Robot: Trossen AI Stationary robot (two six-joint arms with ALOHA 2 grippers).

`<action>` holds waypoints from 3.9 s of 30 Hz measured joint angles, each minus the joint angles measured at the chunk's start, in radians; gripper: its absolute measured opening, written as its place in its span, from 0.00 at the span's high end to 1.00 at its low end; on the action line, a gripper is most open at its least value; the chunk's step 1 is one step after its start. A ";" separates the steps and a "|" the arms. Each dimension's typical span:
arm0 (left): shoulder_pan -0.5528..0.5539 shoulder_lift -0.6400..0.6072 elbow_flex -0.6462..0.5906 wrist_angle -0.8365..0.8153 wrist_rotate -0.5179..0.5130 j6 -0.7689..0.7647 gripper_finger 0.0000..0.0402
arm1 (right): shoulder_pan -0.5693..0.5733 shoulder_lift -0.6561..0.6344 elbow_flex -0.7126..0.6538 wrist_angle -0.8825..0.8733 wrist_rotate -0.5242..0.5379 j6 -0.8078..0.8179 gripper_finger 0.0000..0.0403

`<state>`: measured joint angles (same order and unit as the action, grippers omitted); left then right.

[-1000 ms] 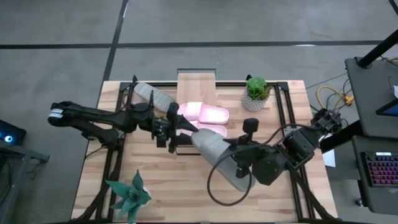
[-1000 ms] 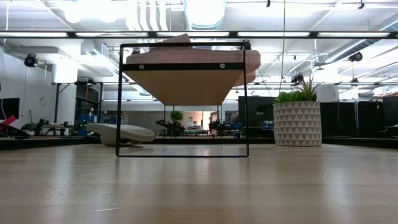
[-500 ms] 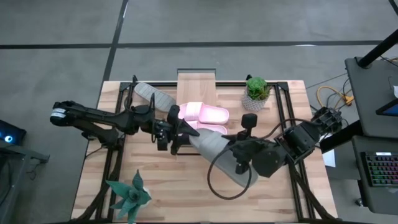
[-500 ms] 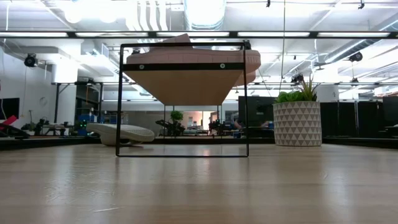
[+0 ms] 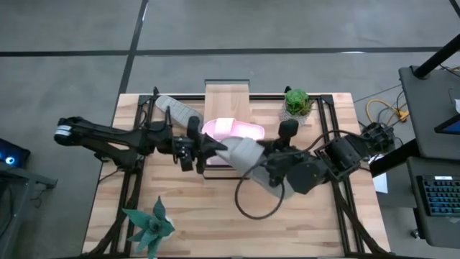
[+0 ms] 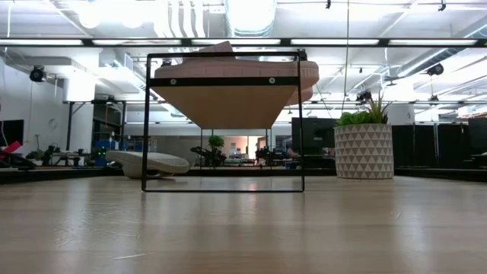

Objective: Pick and place slides into the shelf
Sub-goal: Put the bottom gray slipper on the shelf

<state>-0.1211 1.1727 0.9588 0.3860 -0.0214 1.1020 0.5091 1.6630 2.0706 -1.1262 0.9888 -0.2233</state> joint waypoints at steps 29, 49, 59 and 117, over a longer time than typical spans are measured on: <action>0.002 -0.045 -0.016 -0.064 -0.488 0.040 0.97 | 0.034 -0.004 0.136 -0.191 0.053 -0.074 0.44; -0.004 -0.023 -0.007 -0.057 -0.474 0.029 0.97 | -0.061 0.073 0.132 -0.343 0.106 -0.173 0.42; -0.004 -0.020 -0.004 -0.054 -0.473 0.030 0.97 | -0.151 0.073 0.132 -0.393 0.004 -0.144 0.41; -0.058 -0.179 -0.069 -0.186 -0.086 -0.102 0.63 | -0.243 -0.348 -0.720 0.584 -0.515 -0.634 0.89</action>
<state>-0.1791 0.9940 0.8899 0.2001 -0.1078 1.0003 0.2659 1.3146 1.3502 -0.5417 0.4737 -0.8571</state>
